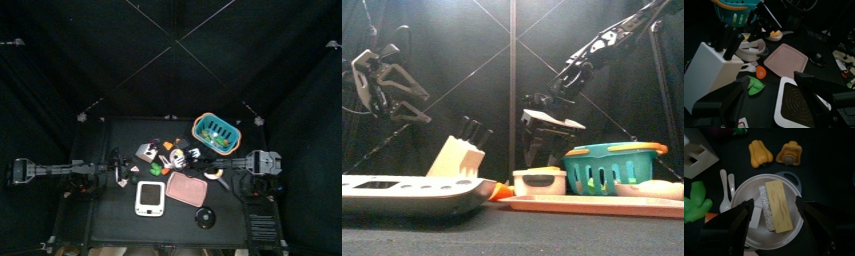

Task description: Grab pot lid

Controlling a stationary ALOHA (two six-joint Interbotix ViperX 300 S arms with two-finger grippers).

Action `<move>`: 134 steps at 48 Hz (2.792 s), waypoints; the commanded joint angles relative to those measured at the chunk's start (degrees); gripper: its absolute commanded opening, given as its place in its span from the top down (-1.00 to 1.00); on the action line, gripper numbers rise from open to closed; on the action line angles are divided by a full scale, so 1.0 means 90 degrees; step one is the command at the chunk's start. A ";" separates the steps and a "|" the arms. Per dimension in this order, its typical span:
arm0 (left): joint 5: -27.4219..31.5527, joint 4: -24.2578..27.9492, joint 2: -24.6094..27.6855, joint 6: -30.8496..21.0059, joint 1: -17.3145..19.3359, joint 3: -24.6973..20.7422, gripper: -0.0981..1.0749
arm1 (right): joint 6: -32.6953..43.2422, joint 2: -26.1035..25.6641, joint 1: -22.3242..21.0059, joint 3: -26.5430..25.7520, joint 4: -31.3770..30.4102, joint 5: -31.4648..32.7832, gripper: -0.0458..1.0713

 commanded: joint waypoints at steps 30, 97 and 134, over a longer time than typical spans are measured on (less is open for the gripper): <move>-0.0029 -0.0010 0.0010 0.0010 0.0010 -0.0088 -0.94 | -0.0566 -0.1982 0.1953 0.0889 0.2061 0.0771 -0.83; -0.0020 -0.0010 0.0010 0.0000 0.0020 -0.0049 -0.94 | -0.0547 -0.1221 0.5176 0.1396 0.3877 0.0430 -0.60; -0.0020 -0.0010 0.0010 0.0000 0.0020 -0.0049 -0.94 | -0.0557 -0.0908 0.5361 0.1328 0.3877 0.0449 -0.59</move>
